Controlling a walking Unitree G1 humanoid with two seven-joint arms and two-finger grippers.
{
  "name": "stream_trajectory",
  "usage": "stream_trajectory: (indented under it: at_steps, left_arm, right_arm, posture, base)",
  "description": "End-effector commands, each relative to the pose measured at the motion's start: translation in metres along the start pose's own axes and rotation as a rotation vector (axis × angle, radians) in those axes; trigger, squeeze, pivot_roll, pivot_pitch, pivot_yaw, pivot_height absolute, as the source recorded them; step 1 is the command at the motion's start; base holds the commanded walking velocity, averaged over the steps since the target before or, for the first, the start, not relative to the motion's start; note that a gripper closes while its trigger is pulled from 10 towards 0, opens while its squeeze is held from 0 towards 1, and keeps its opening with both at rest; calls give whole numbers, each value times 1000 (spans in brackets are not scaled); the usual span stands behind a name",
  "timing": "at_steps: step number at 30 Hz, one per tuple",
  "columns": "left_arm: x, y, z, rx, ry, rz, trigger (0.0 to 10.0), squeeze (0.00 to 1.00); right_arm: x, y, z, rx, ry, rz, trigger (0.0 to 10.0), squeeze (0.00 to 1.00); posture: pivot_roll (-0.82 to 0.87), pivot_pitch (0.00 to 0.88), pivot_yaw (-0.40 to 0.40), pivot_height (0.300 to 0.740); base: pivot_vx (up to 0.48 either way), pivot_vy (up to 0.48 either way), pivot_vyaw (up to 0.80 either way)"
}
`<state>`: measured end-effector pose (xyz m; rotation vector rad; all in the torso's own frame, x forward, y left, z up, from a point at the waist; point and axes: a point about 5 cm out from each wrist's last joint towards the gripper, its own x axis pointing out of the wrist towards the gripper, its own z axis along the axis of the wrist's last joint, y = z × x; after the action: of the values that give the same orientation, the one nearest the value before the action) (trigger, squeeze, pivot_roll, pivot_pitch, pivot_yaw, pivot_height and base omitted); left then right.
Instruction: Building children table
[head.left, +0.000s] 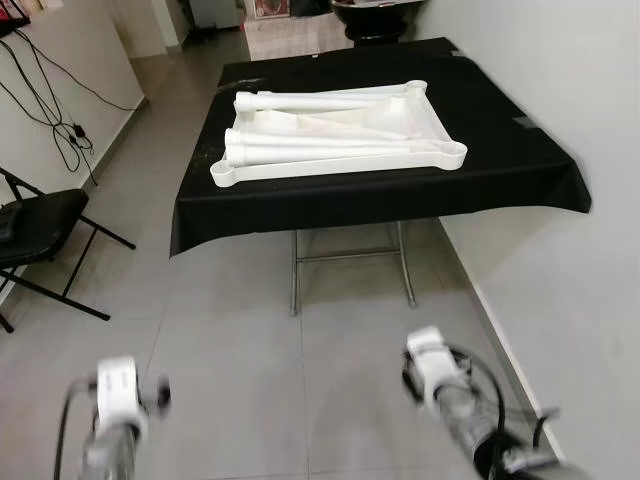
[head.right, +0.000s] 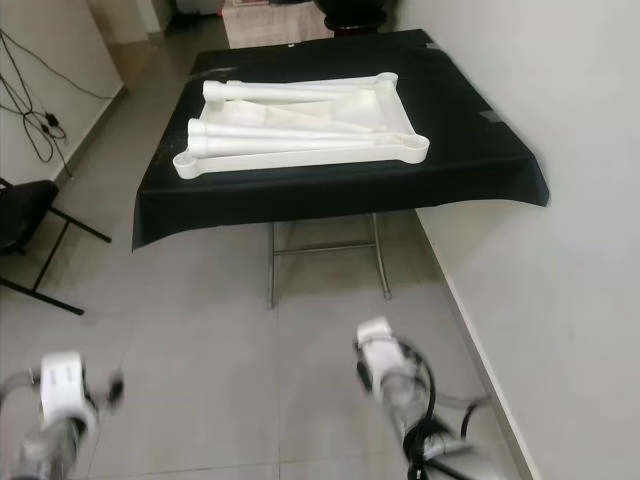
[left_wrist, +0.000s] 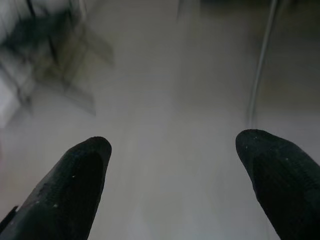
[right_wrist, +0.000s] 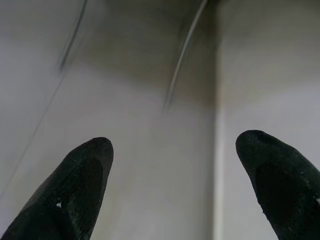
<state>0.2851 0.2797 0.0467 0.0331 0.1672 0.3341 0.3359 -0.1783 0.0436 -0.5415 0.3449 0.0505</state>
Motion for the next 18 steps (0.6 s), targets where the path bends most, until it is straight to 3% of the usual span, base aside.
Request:
stream_trajectory:
  at_steps: [1,2,3,6,7,8,10,11,12,13,14,18]
  left_arm:
    - [-2,-9,15,60,-80,-41,10000,0]
    - [-2,-9,15,60,-80,-41,10000,0]
    - [-2,-19,30,106,-142,-70,10000,0]
    - [-6,-31,43,118,-205,-121,10000,0]
    - [-14,-46,50,100,-236,-185,10000,0]
    - [-14,-46,50,100,-236,-185,10000,0]
    - [-33,-71,50,27,-242,-278,10000,0]
    - [-44,-81,47,-16,-230,-314,10000,0]
    - [-44,-81,47,-16,-230,-314,10000,0]
    - [-61,-92,42,-79,-214,-348,10000,0]
    - [-67,-95,42,-100,-212,-357,10000,0]
    - [-74,-99,50,-121,-218,-375,10000,0]
  right_arm:
    - [3,13,30,-34,-133,47,10000,0]
    - [3,13,30,-34,-133,47,10000,0]
    - [5,16,47,-38,-202,67,10000,0]
    - [6,18,63,-14,-264,92,10000,0]
    - [4,22,78,43,-333,141,10000,0]
    - [4,22,78,43,-333,141,10000,0]
    - [-5,27,97,153,-457,242,10000,0]
    - [-11,28,100,193,-493,275,10000,0]
    - [-11,28,100,193,-493,275,10000,0]
    - [-21,29,99,250,-527,297,10000,0]
    - [-24,29,98,266,-538,300,10000,0]
    - [-32,35,94,278,-554,315,10000,0]
  posture:
    - [1,20,68,740]
    - [1,20,68,740]
    - [1,15,68,740]
    - [1,6,67,740]
    - [2,0,66,740]
    - [2,0,66,740]
    - [-12,0,80,740]
    - [-19,0,89,740]
    - [-19,0,89,740]
    - [-24,0,100,740]
    - [-24,0,100,740]
    - [-31,0,110,740]
  base:
    - [0,0,0]
    - [0,0,0]
    - [0,0,0]
    - [0,0,0]
    - [0,0,0]
    - [0,0,0]
    - [0,0,0]
    - [0,0,0]
    - [0,0,0]
    - [0,0,0]
    - [0,0,0]
    - [120,0,0]
